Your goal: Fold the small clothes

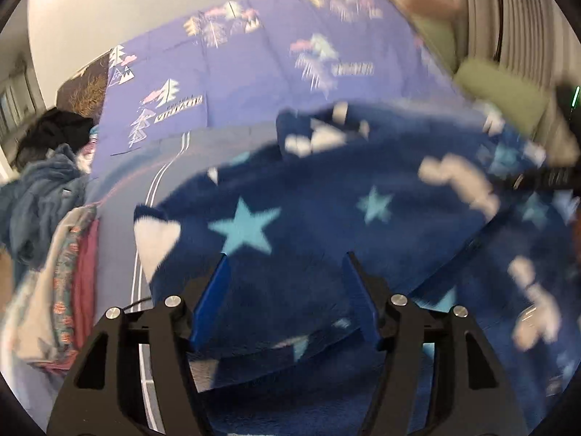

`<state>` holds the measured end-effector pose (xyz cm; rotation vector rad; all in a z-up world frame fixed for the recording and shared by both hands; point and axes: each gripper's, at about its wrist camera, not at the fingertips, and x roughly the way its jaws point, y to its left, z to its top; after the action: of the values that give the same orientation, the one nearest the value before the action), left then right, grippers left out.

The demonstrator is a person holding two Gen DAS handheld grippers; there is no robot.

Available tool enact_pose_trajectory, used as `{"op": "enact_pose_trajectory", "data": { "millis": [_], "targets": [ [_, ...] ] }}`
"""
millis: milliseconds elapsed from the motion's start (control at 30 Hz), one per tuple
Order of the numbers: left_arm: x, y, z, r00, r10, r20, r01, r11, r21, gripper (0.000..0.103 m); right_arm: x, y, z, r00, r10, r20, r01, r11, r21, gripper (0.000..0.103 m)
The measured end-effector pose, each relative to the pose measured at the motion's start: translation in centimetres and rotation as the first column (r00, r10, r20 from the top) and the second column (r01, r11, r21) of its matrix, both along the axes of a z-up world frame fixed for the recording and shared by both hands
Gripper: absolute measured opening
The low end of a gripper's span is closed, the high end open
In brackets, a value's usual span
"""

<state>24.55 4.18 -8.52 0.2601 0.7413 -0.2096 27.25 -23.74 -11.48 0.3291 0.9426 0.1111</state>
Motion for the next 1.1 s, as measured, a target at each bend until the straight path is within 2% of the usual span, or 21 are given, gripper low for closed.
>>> {"op": "enact_pose_trajectory", "data": {
  "millis": [67, 167, 200, 233, 267, 300, 367, 400, 467, 500, 567, 600, 667, 700, 733, 767, 833, 867, 1000, 1067, 1100],
  "targets": [
    [-0.7, -0.1, 0.6, 1.0, 0.002, 0.023, -0.002, 1.0, 0.008, 0.066, -1.6, -0.1, 2.3, 0.997, -0.024, 0.078, 0.024, 1.0, -0.005, 0.008],
    [-1.4, 0.3, 1.8, 0.998, -0.021, 0.066, 0.023, 0.999, -0.038, 0.079, -3.5, 0.3, 4.3, 0.988, -0.006, 0.153, 0.031, 0.986, -0.161, 0.009],
    [-1.0, 0.4, 1.8, 0.998, -0.025, 0.064, 0.028, 0.999, -0.043, 0.08, -3.3, 0.3, 3.8, 0.992, 0.006, 0.124, 0.021, 0.978, -0.21, 0.016],
    [-0.6, 0.5, 1.5, 0.998, -0.027, 0.051, 0.029, 0.999, -0.04, 0.08, -2.8, 0.1, 2.3, 0.998, 0.014, 0.062, 0.001, 0.972, -0.236, 0.029],
    [0.1, 0.3, 0.8, 1.0, -0.017, 0.018, 0.018, 1.0, -0.02, 0.08, -2.5, -0.4, 1.2, 1.0, -0.004, 0.025, 0.01, 0.972, -0.233, 0.034],
    [0.6, 0.0, 0.2, 1.0, -0.003, -0.01, 0.003, 1.0, -0.001, 0.08, -2.6, -1.6, 0.0, 1.0, -0.026, -0.003, 0.025, 0.984, -0.176, 0.042],
    [1.3, 0.1, -1.0, 0.998, 0.022, -0.06, -0.022, 1.0, 0.007, 0.08, -3.8, -3.7, 0.1, 0.998, -0.045, 0.034, 0.046, 0.998, -0.04, 0.048],
    [1.4, 0.4, -1.0, 0.998, 0.024, -0.057, -0.024, 1.0, -0.008, 0.08, -4.4, -5.0, 0.5, 0.997, -0.065, 0.047, 0.065, 0.998, -0.001, 0.055],
    [1.0, 0.6, -0.1, 0.999, 0.027, -0.035, -0.028, 0.999, -0.025, 0.08, -5.6, -7.9, 1.5, 0.988, -0.122, 0.092, 0.116, 0.991, 0.061, 0.056],
    [0.7, 0.5, 0.4, 0.999, 0.023, -0.026, -0.023, 0.999, -0.034, 0.08, -6.1, -10.1, 1.9, 0.976, -0.193, 0.098, 0.189, 0.98, 0.055, 0.068],
    [0.3, -0.3, 1.5, 1.0, -0.01, -0.015, 0.009, 0.998, -0.063, 0.08, -6.5, -14.3, 1.9, 0.937, -0.334, 0.101, 0.33, 0.942, 0.054, 0.071],
    [0.2, -0.9, 2.1, 0.999, -0.032, -0.008, 0.031, 0.996, -0.08, 0.08, -6.7, -16.9, 1.5, 0.912, -0.401, 0.083, 0.393, 0.915, 0.095, 0.071],
    [-0.1, -2.4, 3.0, 0.997, -0.081, 0.004, 0.081, 0.99, -0.115, 0.08, -7.4, -22.9, -0.4, 0.838, -0.545, 0.006, 0.527, 0.813, 0.249, 0.069],
    [-0.1, -3.3, 3.1, 0.995, -0.103, 0.004, 0.103, 0.986, -0.13, 0.081, -7.8, -25.6, -1.8, 0.799, -0.6, -0.042, 0.578, 0.747, 0.327, 0.065],
    [0.1, -4.4, 3.1, 0.992, -0.127, 0.001, 0.125, 0.982, -0.139, 0.082, -8.2, -27.3, -2.7, 0.776, -0.626, -0.07, 0.601, 0.703, 0.38, 0.059],
    [0.1, -5.3, 2.9, 0.99, -0.138, 0.001, 0.137, 0.982, -0.134, 0.082, -8.6, -29.8, -4.1, 0.751, -0.653, -0.096, 0.61, 0.63, 0.48, 0.058],
    [0.6, -7.2, 2.1, 0.988, -0.156, -0.006, 0.154, 0.982, -0.105, 0.082, -8.8, -31.8, -5.5, 0.721, -0.683, -0.116, 0.618, 0.559, 0.552, 0.058],
    [1.0, -8.2, 1.4, 0.986, -0.166, -0.026, 0.163, 0.982, -0.092, 0.082, -8.8, -33.3, -6.0, 0.689, -0.714, -0.125, 0.64, 0.518, 0.567, 0.058],
    [2.4, -9.8, -1.3, 0.98, -0.164, -0.109, 0.154, 0.983, -0.096, 0.084, -8.5, -36.8, -7.3, 0.615, -0.776, -0.142, 0.679, 0.429, 0.596, 0.054],
    [2.7, -9.5, -1.6, 0.98, -0.158, -0.122, 0.142, 0.982, -0.128, 0.087, -8.2, -37.8, -7.8, 0.588, -0.794, -0.153, 0.703, 0.408, 0.583, 0.046],
    [2.7, -9.3, -1.7, 0.979, -0.159, -0.125, 0.141, 0.98, -0.141, 0.087, -7.8, -38.3, -8.0, 0.58, -0.8, -0.156, 0.714, 0.406, 0.57, 0.034]
  ]
}}
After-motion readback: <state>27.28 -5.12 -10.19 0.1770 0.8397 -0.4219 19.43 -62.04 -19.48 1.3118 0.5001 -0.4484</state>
